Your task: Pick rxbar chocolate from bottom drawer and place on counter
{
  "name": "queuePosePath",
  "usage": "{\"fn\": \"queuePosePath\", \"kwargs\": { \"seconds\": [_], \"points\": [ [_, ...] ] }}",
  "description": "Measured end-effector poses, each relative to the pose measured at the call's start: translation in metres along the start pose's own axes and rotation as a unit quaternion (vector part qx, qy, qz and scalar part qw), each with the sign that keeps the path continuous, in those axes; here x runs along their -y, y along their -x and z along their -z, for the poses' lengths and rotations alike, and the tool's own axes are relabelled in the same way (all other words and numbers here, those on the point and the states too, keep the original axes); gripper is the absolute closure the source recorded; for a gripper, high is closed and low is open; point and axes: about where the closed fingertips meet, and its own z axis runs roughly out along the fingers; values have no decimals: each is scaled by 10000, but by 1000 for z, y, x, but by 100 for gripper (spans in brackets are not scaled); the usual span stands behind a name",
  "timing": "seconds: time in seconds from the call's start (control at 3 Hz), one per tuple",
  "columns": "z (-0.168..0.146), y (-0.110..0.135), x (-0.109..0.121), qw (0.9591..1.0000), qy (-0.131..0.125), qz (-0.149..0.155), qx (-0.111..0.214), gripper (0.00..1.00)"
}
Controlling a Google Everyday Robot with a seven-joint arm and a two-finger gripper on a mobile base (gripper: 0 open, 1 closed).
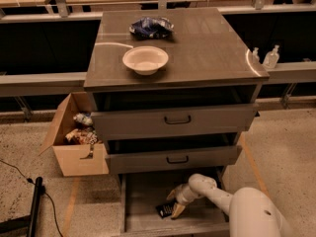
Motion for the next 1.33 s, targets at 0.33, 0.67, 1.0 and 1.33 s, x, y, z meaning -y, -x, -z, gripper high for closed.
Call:
{"fn": "queuePosePath", "kwargs": {
  "seconds": [0.33, 0.67, 1.0, 1.33],
  "points": [
    [6, 4, 1, 10000, 1, 0, 0, 87],
    [8, 5, 2, 10000, 2, 1, 0, 100],
    [26, 14, 0, 9999, -40, -3, 96, 100],
    [58, 23, -2, 9997, -153, -70, 173, 100]
  ]
}}
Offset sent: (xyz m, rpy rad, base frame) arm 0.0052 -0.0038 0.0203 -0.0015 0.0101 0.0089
